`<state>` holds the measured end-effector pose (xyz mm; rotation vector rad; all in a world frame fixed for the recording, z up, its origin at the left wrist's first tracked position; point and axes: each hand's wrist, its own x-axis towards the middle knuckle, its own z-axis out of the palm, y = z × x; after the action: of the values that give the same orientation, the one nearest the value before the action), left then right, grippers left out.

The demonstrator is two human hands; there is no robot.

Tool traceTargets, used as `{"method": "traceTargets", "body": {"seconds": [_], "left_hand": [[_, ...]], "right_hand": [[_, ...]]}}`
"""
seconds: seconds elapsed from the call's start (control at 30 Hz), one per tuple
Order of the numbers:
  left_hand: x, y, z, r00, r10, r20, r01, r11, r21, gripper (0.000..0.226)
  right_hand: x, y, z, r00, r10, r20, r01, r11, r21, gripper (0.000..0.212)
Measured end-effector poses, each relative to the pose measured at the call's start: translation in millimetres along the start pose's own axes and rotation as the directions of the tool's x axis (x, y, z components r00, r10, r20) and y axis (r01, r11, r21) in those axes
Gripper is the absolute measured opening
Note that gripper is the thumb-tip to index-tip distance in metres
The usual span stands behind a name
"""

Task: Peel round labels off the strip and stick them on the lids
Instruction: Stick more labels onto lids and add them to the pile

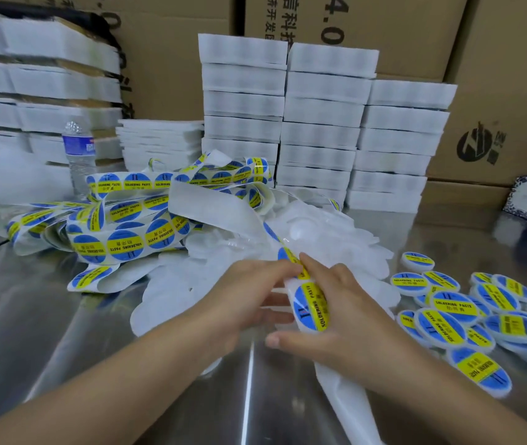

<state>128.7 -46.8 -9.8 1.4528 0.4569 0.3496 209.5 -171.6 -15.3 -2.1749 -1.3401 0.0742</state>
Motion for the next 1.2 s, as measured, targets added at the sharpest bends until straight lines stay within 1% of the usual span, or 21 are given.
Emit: {"method": "traceTargets", "body": {"seconds": [0.03, 0.07, 0.1, 0.17, 0.23, 0.3, 0.4, 0.47, 0.5, 0.6, 0.7, 0.83, 0.93, 1.03, 1.13, 1.2], "left_hand": [[1, -2, -1, 0.999, 0.004, -0.035, -0.004, 1.0, -0.003, 0.018], [2, -4, -3, 0.998, 0.009, -0.069, -0.009, 1.0, 0.012, 0.017], [4, -5, -6, 0.996, 0.019, -0.091, -0.015, 0.999, 0.046, 0.018], [7, -5, -11, 0.994, 0.036, -0.107, -0.026, 0.995, 0.101, 0.019], [8, -6, -16, 0.994, 0.037, -0.103, -0.028, 0.996, 0.089, 0.017], [8, -6, -18, 0.996, 0.038, -0.086, -0.03, 0.995, 0.097, 0.016], [6, -4, -19, 0.996, 0.073, -0.054, -0.065, 0.989, 0.136, 0.012], [3, 0, -21, 0.995, 0.09, -0.037, -0.084, 0.989, 0.124, 0.022], [3, 1, -22, 0.995, 0.091, -0.05, -0.084, 0.988, 0.129, 0.027], [5, 3, -21, 0.985, 0.091, -0.145, -0.064, 0.981, 0.181, 0.048], [3, 4, -19, 0.984, 0.127, -0.122, -0.098, 0.97, 0.221, 0.058], [1, 3, -17, 0.983, 0.152, -0.1, -0.126, 0.966, 0.228, 0.056], [0, 1, -16, 0.983, 0.162, -0.088, -0.139, 0.965, 0.223, 0.054], [0, -3, -15, 0.977, 0.197, -0.08, -0.17, 0.948, 0.268, 0.05], [1, -5, -16, 0.964, 0.258, -0.065, -0.225, 0.921, 0.319, 0.044], [2, -6, -15, 0.957, 0.281, -0.068, -0.239, 0.901, 0.363, 0.039]], "right_hand": [[1, 1, 0, 1.0, -0.002, -0.015, 0.003, 0.998, 0.062, 0.094], [4, 3, -1, 1.0, 0.007, -0.029, -0.003, 0.99, 0.138, 0.08], [6, 4, -2, 0.999, 0.032, -0.028, -0.025, 0.975, 0.219, 0.065], [9, 7, -5, 0.997, 0.074, -0.006, -0.067, 0.924, 0.377, 0.043], [12, 10, -7, 0.996, 0.086, -0.026, -0.067, 0.901, 0.429, 0.023], [11, 11, -7, 0.994, 0.07, -0.08, -0.03, 0.906, 0.422, 0.013], [10, 9, -4, 0.989, 0.035, -0.145, 0.025, 0.92, 0.39, 0.013], [8, 5, -3, 0.985, 0.014, -0.17, 0.055, 0.918, 0.393, 0.014], [7, 4, -2, 0.984, 0.005, -0.179, 0.069, 0.911, 0.406, 0.015], [6, 2, -3, 0.979, -0.03, -0.201, 0.11, 0.909, 0.402, 0.017], [5, 1, -1, 0.977, -0.042, -0.211, 0.119, 0.923, 0.367, 0.017], [5, 1, 2, 0.968, -0.072, -0.242, 0.136, 0.956, 0.26, 0.016], [4, 1, 5, 0.967, -0.08, -0.243, 0.135, 0.966, 0.221, 0.014], [3, -1, 6, 0.968, -0.073, -0.24, 0.134, 0.96, 0.248, 0.015], [3, -2, 5, 0.975, -0.035, -0.22, 0.107, 0.94, 0.323, 0.019], [3, -2, 3, 0.982, -0.006, -0.187, 0.075, 0.928, 0.366, 0.015]]}}
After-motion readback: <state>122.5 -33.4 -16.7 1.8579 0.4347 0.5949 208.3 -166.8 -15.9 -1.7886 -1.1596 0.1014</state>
